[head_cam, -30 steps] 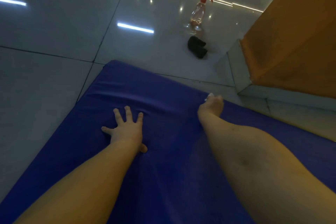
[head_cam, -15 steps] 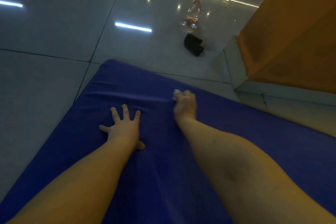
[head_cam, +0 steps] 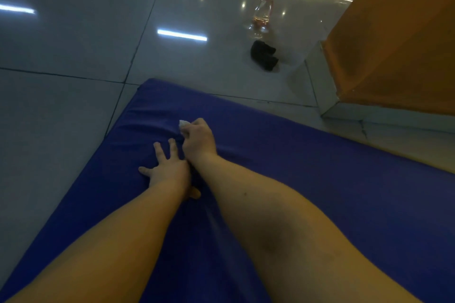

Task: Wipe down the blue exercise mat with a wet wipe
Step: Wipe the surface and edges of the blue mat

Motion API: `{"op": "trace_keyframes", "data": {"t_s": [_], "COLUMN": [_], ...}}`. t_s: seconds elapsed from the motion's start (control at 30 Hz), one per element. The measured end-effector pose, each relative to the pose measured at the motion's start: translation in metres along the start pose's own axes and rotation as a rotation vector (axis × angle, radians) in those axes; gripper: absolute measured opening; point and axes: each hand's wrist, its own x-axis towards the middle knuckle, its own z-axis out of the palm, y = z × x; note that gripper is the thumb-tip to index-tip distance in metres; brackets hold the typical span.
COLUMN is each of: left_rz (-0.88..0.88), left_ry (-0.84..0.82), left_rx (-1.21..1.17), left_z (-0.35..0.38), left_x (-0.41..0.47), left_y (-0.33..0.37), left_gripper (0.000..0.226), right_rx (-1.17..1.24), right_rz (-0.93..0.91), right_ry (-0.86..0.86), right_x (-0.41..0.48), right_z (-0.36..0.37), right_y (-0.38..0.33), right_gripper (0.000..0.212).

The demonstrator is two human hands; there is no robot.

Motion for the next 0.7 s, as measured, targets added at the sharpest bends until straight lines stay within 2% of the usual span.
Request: {"op": "trace_keyframes", "data": {"t_s": [0.07,0.17,0.23,0.33,0.4,0.47,0.53,0.6,0.7], "left_rz": [-0.004,-0.012,-0.007,-0.002,-0.004,-0.002,-0.002,-0.004,-0.002], "left_ry": [0.002,0.006,0.009,0.011,0.019,0.02,0.02,0.021,0.017], "left_rx": [0.013,0.031,0.036,0.036,0.034,0.032,0.037,0.037,0.013], "left_z": [0.0,0.0,-0.001,-0.001,-0.001,-0.001,0.0,0.0,-0.002], "left_x": [-0.001,-0.002,-0.003,-0.004,-0.004,-0.004,-0.004,-0.002,-0.002], "left_y": [0.001,0.002,0.001,0.001,0.0,0.001,0.001,0.001,0.001], "left_gripper": [0.123,0.13,0.13,0.131,0.131,0.13,0.131,0.131,0.122], "right_rx": [-0.014,-0.068,-0.056,-0.05,-0.02,-0.025,0.024,0.126,0.139], "right_rz": [0.007,0.086,0.265,0.583,0.744,0.813,0.737,0.564,0.318], "right_ry": [-0.063,0.031,0.096,0.226,0.294,0.331,0.348,0.218,-0.014], "right_x": [-0.002,-0.024,-0.044,-0.071,-0.075,-0.072,-0.06,-0.046,-0.041], "right_z": [-0.011,-0.043,-0.072,-0.112,-0.119,-0.109,-0.09,-0.065,-0.033], "right_y": [0.02,0.065,0.097,0.135,0.138,0.127,0.1,0.061,0.005], "right_gripper": [0.024,0.024,0.028,0.021,0.016,0.014,0.016,0.018,0.021]}}
